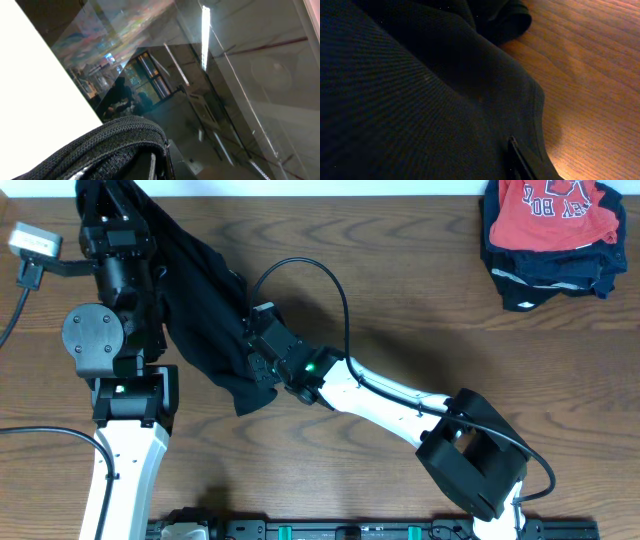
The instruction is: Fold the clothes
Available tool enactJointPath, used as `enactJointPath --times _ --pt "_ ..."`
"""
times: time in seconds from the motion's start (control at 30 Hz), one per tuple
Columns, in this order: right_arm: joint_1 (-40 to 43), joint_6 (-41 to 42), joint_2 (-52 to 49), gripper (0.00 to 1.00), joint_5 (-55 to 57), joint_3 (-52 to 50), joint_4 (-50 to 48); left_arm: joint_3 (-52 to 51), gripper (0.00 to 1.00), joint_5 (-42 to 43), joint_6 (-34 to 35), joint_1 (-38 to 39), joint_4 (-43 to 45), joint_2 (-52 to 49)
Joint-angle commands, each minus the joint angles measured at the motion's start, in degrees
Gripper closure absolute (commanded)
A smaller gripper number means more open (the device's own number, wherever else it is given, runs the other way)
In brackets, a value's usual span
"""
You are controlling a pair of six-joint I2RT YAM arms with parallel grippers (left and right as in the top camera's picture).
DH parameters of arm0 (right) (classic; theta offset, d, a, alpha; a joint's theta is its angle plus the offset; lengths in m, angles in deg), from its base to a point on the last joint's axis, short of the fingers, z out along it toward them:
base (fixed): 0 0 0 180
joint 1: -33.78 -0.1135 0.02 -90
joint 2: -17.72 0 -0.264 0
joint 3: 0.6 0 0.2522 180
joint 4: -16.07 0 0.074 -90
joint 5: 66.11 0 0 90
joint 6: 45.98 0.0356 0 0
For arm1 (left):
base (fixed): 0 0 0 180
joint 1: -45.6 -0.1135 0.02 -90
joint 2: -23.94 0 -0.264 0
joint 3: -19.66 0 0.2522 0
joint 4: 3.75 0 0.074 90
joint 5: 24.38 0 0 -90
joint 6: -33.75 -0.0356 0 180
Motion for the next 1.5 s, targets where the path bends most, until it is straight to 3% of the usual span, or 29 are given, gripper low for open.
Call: enactJointPath --times 0.0,0.13,0.43,0.7,0.8,0.93,1.03,1.07,1.13,1.3,1.47 --pt "0.4 -0.3 -1.1 0.67 -0.2 0.4 0.4 1.8 0.94 -1.4 -2.3 -0.2 1.4 1.6" --pt "0.4 -0.3 -1.1 0.68 -0.2 0.4 1.2 1.8 0.94 -2.3 -2.9 -0.3 1.4 1.6" --pt "0.6 -0.3 -1.1 0.54 -0.2 0.4 2.6 1.8 0.94 -4.6 -5.0 -0.3 1.4 1.6" --pt "0.6 -0.3 -1.1 0.55 -0.2 0.4 3.1 1.8 0.94 -7.5 -7.6 -0.3 1.4 1.6" --pt "0.6 -0.3 -1.1 0.62 -0.2 0.4 3.1 1.8 0.94 -7.5 -9.2 -0.3 1.4 1.5" --pt "0.6 -0.3 -1.1 0.62 -0.2 0.4 3.5 1.9 0.94 -9.7 -10.8 -0.3 1.4 1.6" --pt "0.6 -0.3 -1.1 0.67 -0.2 0.4 3.7 1.9 0.94 -10.9 -13.5 -0.3 1.4 1.5" --pt "0.6 -0.3 -1.1 0.71 -0.2 0.4 3.7 1.9 0.94 -10.9 -14.6 -0.3 1.4 1.5" --pt "0.9 -0.5 -1.1 0.99 -0.2 0.4 3.8 1.9 0.94 -10.9 -16.5 -0.3 1.3 1.5" --pt "4.1 -8.6 2.0 0.99 2.2 0.6 4.0 1.9 0.94 -10.6 -21.7 -0.3 -3.8 2.0" --pt "11.6 -17.9 9.4 0.99 3.9 0.6 4.9 1.9 0.94 -8.7 -28.7 -0.3 -18.0 4.6"
